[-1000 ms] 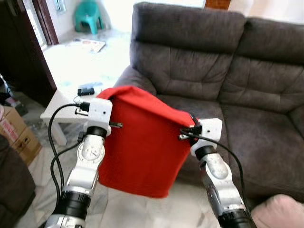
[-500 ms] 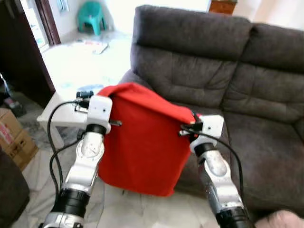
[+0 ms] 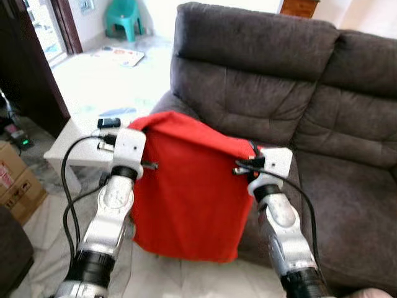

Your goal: Move the pillow to the sofa from floor

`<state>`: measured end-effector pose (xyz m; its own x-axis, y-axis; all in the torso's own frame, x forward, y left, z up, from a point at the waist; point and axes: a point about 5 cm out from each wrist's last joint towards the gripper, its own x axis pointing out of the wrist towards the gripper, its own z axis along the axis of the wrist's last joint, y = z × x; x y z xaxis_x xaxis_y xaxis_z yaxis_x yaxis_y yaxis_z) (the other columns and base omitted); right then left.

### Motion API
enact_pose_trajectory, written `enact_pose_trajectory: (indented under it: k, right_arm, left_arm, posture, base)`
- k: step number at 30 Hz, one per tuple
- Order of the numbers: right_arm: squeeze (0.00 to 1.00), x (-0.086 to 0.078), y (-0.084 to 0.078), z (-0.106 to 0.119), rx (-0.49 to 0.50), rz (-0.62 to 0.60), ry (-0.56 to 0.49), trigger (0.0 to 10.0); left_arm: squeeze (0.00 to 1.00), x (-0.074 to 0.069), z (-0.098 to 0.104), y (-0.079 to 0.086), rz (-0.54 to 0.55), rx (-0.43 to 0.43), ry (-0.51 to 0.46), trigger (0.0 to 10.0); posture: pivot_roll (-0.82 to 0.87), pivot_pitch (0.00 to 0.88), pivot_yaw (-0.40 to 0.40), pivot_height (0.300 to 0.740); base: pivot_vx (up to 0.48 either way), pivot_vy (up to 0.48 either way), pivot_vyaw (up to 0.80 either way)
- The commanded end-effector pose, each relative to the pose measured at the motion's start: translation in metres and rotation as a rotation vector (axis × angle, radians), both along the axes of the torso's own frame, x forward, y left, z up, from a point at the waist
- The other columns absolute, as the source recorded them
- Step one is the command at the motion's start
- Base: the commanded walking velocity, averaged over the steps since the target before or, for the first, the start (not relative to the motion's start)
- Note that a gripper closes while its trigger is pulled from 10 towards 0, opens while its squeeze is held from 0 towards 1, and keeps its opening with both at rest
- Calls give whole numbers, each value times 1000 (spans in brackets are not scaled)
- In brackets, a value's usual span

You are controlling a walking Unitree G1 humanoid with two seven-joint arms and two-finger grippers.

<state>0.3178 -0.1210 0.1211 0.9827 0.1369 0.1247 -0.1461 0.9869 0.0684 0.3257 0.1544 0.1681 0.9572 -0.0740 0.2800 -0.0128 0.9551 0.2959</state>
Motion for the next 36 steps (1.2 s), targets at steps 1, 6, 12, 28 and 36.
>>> enact_pose_trajectory:
  k: [1,6,12,28,36]
  right_arm:
    - [0,2,-16,10,17,-72,-46,10000]
    - [0,3,-21,9,18,-99,-26,10000]
    - [0,4,-20,8,18,-92,-20,10000]
    - [0,8,-22,15,15,-123,-51,10000]
    - [0,8,-26,13,12,-141,-44,10000]
  left_arm:
    - [0,1,17,4,15,-27,-69,10000]
    - [0,0,15,5,17,-40,-65,10000]
    - [0,-1,14,6,21,-54,-63,10000]
    - [0,4,16,15,59,-139,-55,10000]
    - [0,5,15,13,51,-142,-51,10000]
  posture:
    - [81,0,-70,740]
    - [80,0,-74,740]
    - [82,0,-77,740]
    - [71,0,-70,740]
    - [73,0,-66,740]
  base:
    - [0,0,0]
    - [0,0,-320]
    - [0,0,-800]
    - [0,0,-300]
    - [0,0,0]
